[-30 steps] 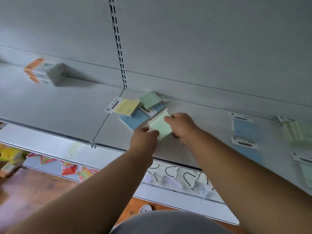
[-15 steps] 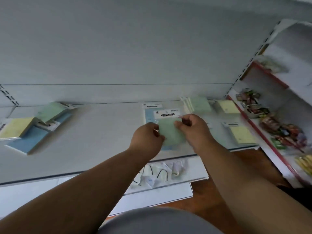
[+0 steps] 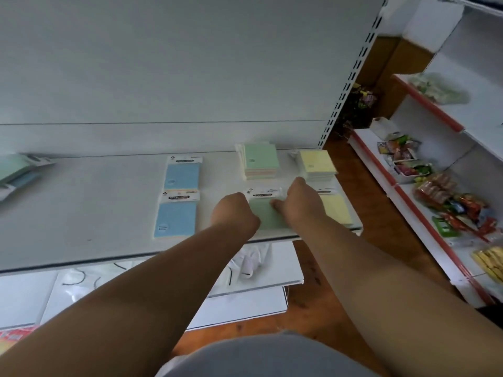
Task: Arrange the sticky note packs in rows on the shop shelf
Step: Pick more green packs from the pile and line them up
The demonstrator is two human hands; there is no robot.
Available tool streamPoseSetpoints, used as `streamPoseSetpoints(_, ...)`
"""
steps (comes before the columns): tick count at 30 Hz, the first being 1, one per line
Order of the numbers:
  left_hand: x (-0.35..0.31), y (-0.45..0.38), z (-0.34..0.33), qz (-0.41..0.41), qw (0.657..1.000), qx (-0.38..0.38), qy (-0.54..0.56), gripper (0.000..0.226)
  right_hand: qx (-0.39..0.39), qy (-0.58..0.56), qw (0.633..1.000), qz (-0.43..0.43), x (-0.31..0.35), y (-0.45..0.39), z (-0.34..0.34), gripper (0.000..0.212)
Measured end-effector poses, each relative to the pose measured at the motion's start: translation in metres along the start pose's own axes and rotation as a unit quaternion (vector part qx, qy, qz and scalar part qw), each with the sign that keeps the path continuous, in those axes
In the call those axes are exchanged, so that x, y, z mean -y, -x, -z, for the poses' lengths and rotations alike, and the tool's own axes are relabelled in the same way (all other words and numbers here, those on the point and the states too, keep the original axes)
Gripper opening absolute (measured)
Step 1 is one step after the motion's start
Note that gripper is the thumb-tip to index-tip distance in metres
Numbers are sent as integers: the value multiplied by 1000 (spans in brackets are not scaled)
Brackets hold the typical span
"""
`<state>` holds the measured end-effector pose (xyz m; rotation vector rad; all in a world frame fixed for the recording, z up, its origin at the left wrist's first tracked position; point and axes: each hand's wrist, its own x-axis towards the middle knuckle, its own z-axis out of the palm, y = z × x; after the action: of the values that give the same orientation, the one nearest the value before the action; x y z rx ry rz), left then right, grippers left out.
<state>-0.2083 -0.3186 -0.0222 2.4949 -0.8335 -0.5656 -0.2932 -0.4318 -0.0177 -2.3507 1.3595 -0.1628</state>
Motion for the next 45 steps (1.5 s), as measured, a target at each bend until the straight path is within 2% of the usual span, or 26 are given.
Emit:
streamPoseSetpoints(4, 6, 7, 3, 2, 998, -38, 40, 43, -47, 11, 995, 86, 11, 10, -4, 23)
streamPoseSetpoints(8, 29, 21, 17, 18, 991, -94, 90, 35, -20, -49, 986, 160, 39, 22, -18, 15)
streamPoseSetpoints(12, 70, 27, 52, 38, 984, -147, 94, 33, 11, -97, 973, 207, 90, 31, -34, 14)
streamPoseSetpoints(20, 208, 25, 138, 120, 956, -229, 137, 34, 64, -113, 956, 265, 228, 61, -95, 15)
streamPoseSetpoints(27, 334, 4, 233, 165, 938, -271, 137, 39, 164, -147, 938, 267, 362, 83, -161, 17)
streamPoseSetpoints(29, 359, -6, 252, 158, 946, -259, 113, 45, 192, -164, 937, 244, 393, 83, -178, 24)
streamPoseSetpoints(31, 378, -19, 267, 119, 967, -215, 68, 54, 222, -205, 933, 197, 419, 82, -191, 33)
streamPoseSetpoints(33, 387, -33, 276, 95, 986, -135, 17, 61, 240, -250, 927, 144, 436, 79, -200, 38)
streamPoseSetpoints(36, 388, -49, 278, 100, 994, -16, -31, 63, 275, -302, 911, 63, 451, 72, -207, 28)
streamPoseSetpoints(38, 385, -53, 275, 92, 995, -4, -25, 56, 290, -377, 879, -20, 457, 68, -210, 23)
streamPoseSetpoints(41, 382, -49, 268, 78, 997, -13, 12, 48, 282, -488, 811, -158, 461, 60, -213, 16)
streamPoseSetpoints(45, 387, -49, 258, 44, 998, -25, 25, 54, 269, -512, 782, -234, 462, 50, -219, 7)
